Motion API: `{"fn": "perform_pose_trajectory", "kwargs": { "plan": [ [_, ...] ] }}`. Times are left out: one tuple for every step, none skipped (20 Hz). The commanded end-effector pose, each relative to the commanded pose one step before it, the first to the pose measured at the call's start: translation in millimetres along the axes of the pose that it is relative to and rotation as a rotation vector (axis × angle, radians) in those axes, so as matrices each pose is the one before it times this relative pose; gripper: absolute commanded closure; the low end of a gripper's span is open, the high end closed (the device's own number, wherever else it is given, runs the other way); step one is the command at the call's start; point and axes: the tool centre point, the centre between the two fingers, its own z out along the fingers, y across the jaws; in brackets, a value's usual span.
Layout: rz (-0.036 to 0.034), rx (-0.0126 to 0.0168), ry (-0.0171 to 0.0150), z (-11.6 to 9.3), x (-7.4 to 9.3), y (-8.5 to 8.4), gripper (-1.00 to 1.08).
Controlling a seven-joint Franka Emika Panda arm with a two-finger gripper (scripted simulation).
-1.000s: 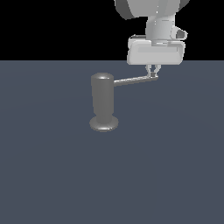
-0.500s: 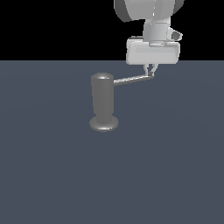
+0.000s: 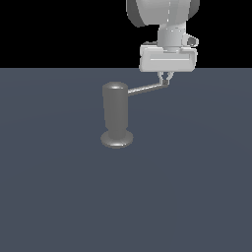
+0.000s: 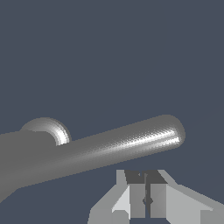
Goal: Turn on the faucet by rotating a designated handle.
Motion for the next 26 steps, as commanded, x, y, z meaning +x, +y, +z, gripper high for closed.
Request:
{"fn": "perform_pose_trajectory", "kwargs": {
  "plan": [
    [-0.00767,0.00378,-0.00404,7.26,9.08,-7.23,1.08],
    [0.00056,-0.00003,-0.00041,0.28,2.38,-0.06,1.08],
    [0.00000,0.00000,0.00000,0.01,2.39,-0.42,1.08],
    [0.00079,-0.00005,-0.00057,0.38,2.32,0.10,1.08],
    [0.00000,0.00000,0.00000,0.01,2.34,-0.41,1.08],
    [0.00097,-0.00006,-0.00070,0.47,2.26,0.23,1.08],
    [0.00000,0.00000,0.00000,0.01,2.29,-0.40,1.08],
    [0.00079,-0.00005,-0.00057,0.39,2.22,0.12,1.08],
    [0.00000,0.00000,0.00000,0.01,2.24,-0.40,1.08],
    [0.00079,-0.00005,-0.00057,0.39,2.17,0.13,1.08],
    [0.00000,0.00000,0.00000,0.01,2.19,-0.39,1.08],
    [0.00097,-0.00006,-0.00070,0.47,2.11,0.26,1.08],
    [0.00000,0.00000,0.00000,0.00,2.14,-0.38,1.08],
    [0.00056,-0.00004,-0.00040,0.27,2.09,0.00,1.08],
    [0.00056,-0.00004,-0.00040,0.27,2.06,0.00,1.08],
    [0.00000,0.00000,0.00000,0.00,2.07,-0.37,1.08],
    [0.00079,-0.00005,-0.00057,0.39,2.00,0.17,1.08],
    [0.00000,0.00000,0.00000,0.00,2.02,-0.36,1.08],
    [0.00056,-0.00004,-0.00040,0.27,1.96,0.02,1.08],
    [0.00000,0.00000,0.00000,0.00,1.97,-0.35,1.08],
    [0.00097,-0.00006,-0.00070,0.48,1.89,0.32,1.08],
    [0.00000,0.00000,0.00000,0.00,1.92,-0.35,1.08],
    [0.00056,-0.00004,-0.00040,0.27,1.86,0.04,1.08],
    [0.00000,0.00000,0.00000,0.00,1.86,-0.34,1.08],
    [0.00079,-0.00005,-0.00057,0.39,1.80,0.22,1.08],
    [0.00000,0.00000,0.00000,-0.01,1.81,-0.33,1.08]
  ]
}}
